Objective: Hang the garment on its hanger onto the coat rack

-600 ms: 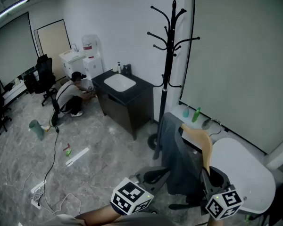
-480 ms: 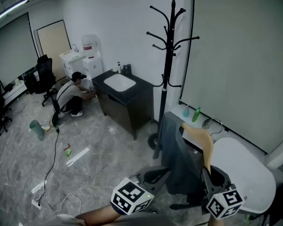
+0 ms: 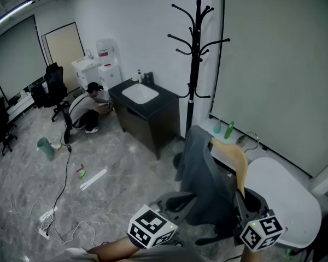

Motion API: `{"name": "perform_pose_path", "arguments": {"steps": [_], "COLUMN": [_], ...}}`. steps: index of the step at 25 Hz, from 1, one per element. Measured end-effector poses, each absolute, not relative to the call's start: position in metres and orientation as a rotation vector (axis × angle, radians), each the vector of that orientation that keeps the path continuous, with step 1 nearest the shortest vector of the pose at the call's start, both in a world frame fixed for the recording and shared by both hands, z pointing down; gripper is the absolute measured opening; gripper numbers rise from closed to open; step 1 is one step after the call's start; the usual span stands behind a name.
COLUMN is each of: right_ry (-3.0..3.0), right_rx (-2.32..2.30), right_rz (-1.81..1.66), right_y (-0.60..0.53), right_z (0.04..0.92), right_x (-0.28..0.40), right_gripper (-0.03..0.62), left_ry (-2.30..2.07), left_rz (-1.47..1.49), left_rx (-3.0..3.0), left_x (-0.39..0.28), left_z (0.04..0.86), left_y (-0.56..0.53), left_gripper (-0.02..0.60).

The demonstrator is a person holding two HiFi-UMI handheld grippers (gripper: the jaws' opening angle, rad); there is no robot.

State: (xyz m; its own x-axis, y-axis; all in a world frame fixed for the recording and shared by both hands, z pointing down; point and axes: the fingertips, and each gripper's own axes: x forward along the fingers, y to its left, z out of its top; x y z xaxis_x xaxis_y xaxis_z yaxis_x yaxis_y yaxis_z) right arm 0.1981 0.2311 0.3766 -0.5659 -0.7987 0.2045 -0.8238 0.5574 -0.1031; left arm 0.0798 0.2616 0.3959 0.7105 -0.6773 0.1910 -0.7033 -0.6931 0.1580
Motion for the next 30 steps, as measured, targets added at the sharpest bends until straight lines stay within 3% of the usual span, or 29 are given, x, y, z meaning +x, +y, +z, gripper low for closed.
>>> {"name": "perform_pose_path", "arguments": {"steps": [14,30], "right_ry": [-2.651,-2.463], "right_rx": [1.429,1.687], "right_rz": [0.271,0.256], "right_y": [0.174,0.007], "right_z": [0.370,0.373], "right_x": [0.203,0.181], "right_gripper": [0.063,0.063], "left_ry": [-1.149,-0.973], "left_rz": [0.172,0.153], "left_rx": [2.672,2.764], "left_x": [0.077,0.026], "left_z": [0.404,0.402], "left_y": [0.226,0.040], "left_gripper": [0.005,0.005]}}
